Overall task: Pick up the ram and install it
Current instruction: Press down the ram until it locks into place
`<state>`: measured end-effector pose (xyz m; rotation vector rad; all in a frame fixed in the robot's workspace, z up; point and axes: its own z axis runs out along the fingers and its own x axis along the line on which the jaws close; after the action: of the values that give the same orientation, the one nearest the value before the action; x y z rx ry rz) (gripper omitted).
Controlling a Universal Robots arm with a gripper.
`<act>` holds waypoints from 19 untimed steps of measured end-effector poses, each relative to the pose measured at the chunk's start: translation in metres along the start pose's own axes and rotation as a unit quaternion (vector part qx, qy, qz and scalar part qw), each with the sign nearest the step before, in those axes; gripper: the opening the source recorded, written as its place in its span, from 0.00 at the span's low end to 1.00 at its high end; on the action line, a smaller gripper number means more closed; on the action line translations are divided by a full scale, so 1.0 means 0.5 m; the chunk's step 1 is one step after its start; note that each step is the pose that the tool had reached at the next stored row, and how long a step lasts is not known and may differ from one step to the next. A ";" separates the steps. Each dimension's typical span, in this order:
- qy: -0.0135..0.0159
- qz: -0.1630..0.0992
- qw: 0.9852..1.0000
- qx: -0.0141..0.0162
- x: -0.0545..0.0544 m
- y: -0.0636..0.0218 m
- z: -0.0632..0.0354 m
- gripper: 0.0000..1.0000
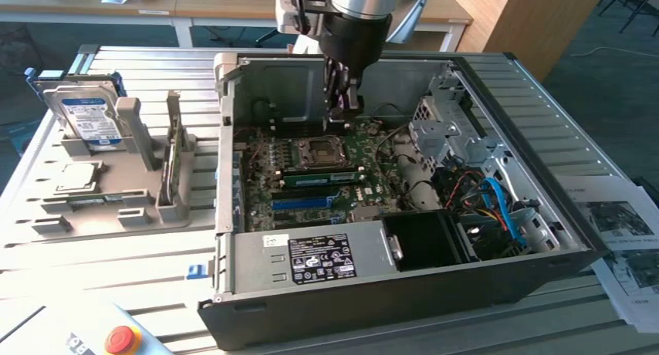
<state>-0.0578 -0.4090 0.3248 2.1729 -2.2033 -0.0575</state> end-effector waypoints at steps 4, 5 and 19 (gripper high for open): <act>0.000 0.000 1.000 0.000 0.000 0.001 -0.008 0.10; 0.000 0.000 1.000 0.000 0.000 0.001 -0.011 0.10; 0.000 0.000 1.000 0.000 0.000 0.002 -0.033 0.10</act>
<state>-0.0578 -0.4090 0.3413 2.1729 -2.2033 -0.0576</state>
